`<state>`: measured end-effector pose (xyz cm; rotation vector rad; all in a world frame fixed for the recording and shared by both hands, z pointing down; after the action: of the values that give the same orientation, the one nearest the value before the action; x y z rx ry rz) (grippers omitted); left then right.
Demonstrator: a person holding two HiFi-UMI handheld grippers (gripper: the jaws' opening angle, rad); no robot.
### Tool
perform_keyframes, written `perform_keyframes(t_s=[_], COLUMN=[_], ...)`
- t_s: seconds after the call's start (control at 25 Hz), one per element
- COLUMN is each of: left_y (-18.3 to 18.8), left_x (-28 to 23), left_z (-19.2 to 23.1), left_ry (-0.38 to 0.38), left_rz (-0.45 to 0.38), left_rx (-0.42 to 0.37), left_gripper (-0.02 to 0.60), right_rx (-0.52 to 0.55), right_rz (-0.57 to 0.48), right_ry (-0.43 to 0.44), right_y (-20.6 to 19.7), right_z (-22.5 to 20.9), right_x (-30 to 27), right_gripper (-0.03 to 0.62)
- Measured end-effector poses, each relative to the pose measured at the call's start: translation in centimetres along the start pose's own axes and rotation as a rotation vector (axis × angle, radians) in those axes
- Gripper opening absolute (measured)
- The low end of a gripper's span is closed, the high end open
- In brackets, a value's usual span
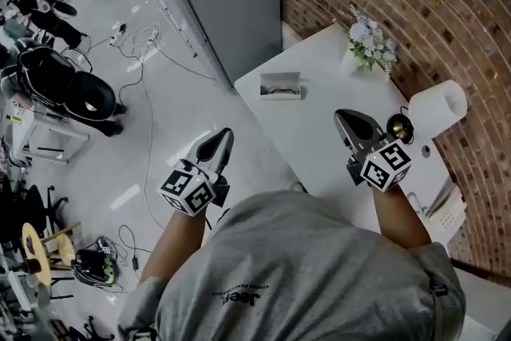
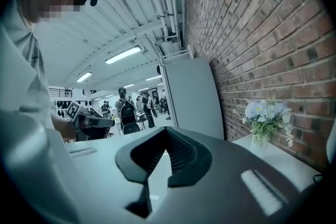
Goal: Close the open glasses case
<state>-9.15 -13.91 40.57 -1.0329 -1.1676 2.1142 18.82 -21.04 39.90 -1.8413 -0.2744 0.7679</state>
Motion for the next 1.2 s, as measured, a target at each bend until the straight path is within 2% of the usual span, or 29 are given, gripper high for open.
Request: perform_keyframes(t_s=[0.2, 0.44, 0.6, 0.84, 1.2], left_y=[1.7, 3.9, 5.4, 6.5, 5.8], left_x=[-2.6, -3.2, -3.5, -3.5, -4.3], left_z=[3.5, 8.8, 10.9, 11.9, 11.6], left_ry=[-0.023, -0.087, -0.121, -0.122, -0.108], left_rz=[0.014, 0.031, 0.026, 0.005, 0.007], left_rx=[-0.004, -0.043, -0.067, -0.044, -0.023], left_gripper=[-0.003, -0.003, -0.003, -0.003, -0.003], right_rx=[-0.017, -0.011, -0.034, -0.019, -0.012], right_rz=[0.012, 0.008, 0.010, 0.025, 0.045], right_ry=[-0.032, -0.099, -0.151, -0.151, -0.130], right_y=[0.6, 2.4, 3.1, 3.9, 3.4], right_z=[-2.3, -1.4, -1.5, -1.7, -3.0], right_x=[-3.3, -7.3, -8.4, -9.1, -9.5], right_gripper=[0.009, 0.009, 0.009, 0.009, 0.009])
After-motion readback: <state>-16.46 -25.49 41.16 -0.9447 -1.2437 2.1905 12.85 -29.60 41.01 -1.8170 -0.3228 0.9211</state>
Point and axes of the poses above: the fingertips, and each gripper's own axes: x backward along the fingers, z to its left, y out of its top, the point moved 4 cm from there along x, backward along the fingers, and after that the axes turned 15 degrees about z, right-handed, at the moved point
